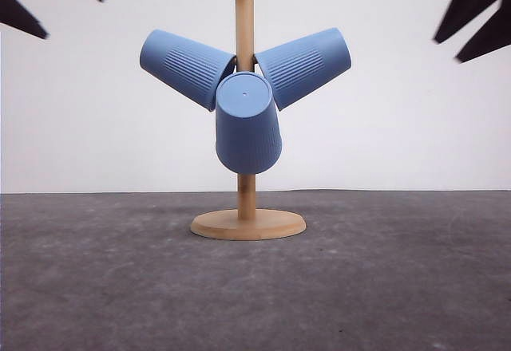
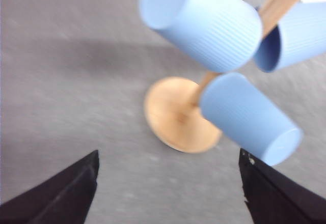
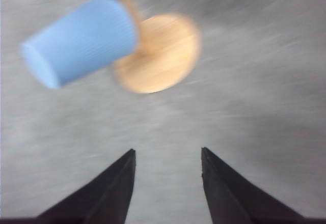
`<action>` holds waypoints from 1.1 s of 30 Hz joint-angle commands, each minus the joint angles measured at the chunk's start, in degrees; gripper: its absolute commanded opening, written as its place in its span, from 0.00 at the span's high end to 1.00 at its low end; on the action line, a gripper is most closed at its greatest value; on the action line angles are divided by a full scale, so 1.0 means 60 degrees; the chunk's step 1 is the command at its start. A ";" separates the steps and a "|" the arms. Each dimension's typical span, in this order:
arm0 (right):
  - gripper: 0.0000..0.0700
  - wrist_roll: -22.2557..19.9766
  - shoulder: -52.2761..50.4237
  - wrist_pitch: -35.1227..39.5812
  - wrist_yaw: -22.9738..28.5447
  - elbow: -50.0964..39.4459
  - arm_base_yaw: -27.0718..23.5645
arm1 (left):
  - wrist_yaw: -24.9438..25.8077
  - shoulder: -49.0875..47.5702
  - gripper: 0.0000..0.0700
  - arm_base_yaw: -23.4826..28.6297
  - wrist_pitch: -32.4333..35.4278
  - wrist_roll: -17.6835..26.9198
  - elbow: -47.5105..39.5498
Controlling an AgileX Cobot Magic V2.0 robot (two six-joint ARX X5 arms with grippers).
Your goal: Place three cups
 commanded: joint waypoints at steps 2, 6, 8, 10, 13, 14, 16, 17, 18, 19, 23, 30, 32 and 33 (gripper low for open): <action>0.63 -0.0075 -0.0790 0.0717 0.0739 -0.0743 0.0004 | -0.0040 -0.0644 0.35 0.0289 0.0637 0.0313 -0.0826; 0.63 -0.0075 -0.1964 0.1301 0.1355 -0.1827 0.0004 | -0.0044 -0.1590 0.36 0.0481 0.0994 0.0406 -0.1975; 0.63 -0.0075 -0.2261 0.1338 0.1518 -0.2140 0.0004 | -0.0044 -0.1871 0.42 0.0479 0.0961 0.0553 -0.2407; 0.63 -0.0065 -0.2422 0.1328 0.1573 -0.2357 0.0004 | -0.0044 -0.2041 0.44 0.0479 0.0955 0.0552 -0.2721; 0.64 -0.0035 -0.2447 0.1205 0.1556 -0.2448 0.0004 | -0.0042 -0.2101 0.45 0.0477 0.0898 0.0541 -0.2889; 0.69 -0.0034 -0.2441 0.1189 0.1549 -0.2448 0.0004 | -0.0040 -0.2101 0.50 0.0474 0.0884 0.0522 -0.2890; 0.93 -0.0037 -0.2441 0.1208 0.1552 -0.2448 0.0004 | -0.0038 -0.2101 0.84 0.0472 0.0930 0.0420 -0.2887; 1.00 -0.0041 -0.2441 0.1230 0.1554 -0.2448 0.0004 | -0.0036 -0.2101 1.00 0.0472 0.0960 0.0365 -0.2885; 0.99 -0.0039 -0.2441 0.1253 0.1558 -0.2448 0.0004 | -0.0036 -0.2101 1.00 0.0472 0.0985 0.0321 -0.2881; 0.98 -0.0041 -0.2441 0.1260 0.1557 -0.2448 0.0004 | -0.0034 -0.2101 1.00 0.0472 0.0989 0.0312 -0.2878; 0.98 -0.0014 -0.2442 0.1207 0.1532 -0.2448 0.0004 | 0.0031 -0.2116 1.00 0.0472 0.0870 0.0218 -0.2861; 0.98 -0.0035 -0.2452 0.1232 0.1554 -0.2445 0.0001 | 0.0018 -0.2178 1.00 0.0472 0.0806 0.0140 -0.2858; 0.98 -0.0035 -0.2452 0.1232 0.1551 -0.2444 0.0004 | 0.0018 -0.2178 1.00 0.0472 0.0808 0.0140 -0.2858; 0.98 -0.0035 -0.2452 0.1232 0.1549 -0.2444 0.0004 | 0.0018 -0.2178 1.00 0.0472 0.0806 0.0140 -0.2858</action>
